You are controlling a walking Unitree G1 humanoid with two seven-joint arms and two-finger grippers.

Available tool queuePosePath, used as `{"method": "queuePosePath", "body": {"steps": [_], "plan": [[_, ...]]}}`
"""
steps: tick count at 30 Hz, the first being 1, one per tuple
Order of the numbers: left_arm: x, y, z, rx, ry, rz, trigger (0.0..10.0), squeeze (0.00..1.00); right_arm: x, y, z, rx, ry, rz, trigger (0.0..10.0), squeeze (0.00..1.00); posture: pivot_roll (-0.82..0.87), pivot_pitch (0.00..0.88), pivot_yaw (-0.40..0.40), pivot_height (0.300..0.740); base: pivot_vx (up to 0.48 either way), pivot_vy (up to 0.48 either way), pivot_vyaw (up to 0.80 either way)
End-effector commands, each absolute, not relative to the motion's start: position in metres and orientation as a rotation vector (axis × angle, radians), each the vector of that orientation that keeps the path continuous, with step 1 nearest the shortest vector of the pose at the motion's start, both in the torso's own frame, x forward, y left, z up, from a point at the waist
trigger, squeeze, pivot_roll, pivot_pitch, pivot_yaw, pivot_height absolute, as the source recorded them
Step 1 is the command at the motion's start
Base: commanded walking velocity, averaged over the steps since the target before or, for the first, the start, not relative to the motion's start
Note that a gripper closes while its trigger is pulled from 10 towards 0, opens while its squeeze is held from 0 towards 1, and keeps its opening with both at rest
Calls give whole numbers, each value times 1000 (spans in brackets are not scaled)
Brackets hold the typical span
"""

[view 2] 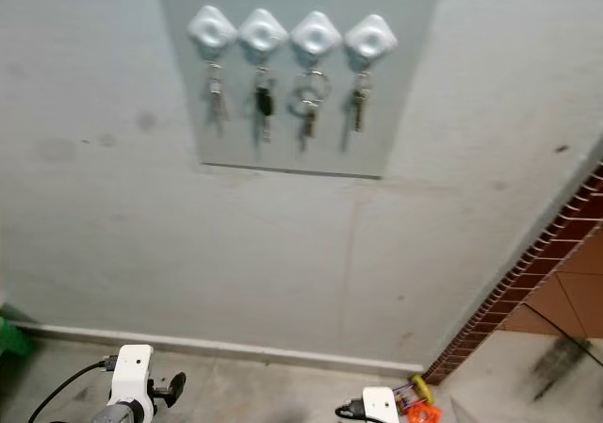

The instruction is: Hang keys on a hook

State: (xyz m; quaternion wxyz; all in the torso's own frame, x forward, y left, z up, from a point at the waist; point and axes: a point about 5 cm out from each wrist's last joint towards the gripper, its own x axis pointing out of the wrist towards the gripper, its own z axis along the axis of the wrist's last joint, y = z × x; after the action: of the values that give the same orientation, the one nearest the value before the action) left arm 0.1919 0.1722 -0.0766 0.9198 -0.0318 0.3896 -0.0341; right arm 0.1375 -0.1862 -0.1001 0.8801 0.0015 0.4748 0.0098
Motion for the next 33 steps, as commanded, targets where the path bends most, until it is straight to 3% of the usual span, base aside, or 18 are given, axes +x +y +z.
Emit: {"method": "queuePosePath", "body": {"steps": [1,17,33], "plan": [[189,186,-77,-36,816,-50,10000,0,142,-177,-99,22,976,36,10000,0,-52,0,6,740,0,-315,0],[189,188,-77,-31,816,-43,10000,0,141,-177,-100,46,984,16,10000,0,-52,0,11,740,0,-299,0],[189,188,-77,-47,815,-29,10000,0,137,-179,-101,56,996,2,10000,0,-57,0,11,740,0,0,-723]]}}
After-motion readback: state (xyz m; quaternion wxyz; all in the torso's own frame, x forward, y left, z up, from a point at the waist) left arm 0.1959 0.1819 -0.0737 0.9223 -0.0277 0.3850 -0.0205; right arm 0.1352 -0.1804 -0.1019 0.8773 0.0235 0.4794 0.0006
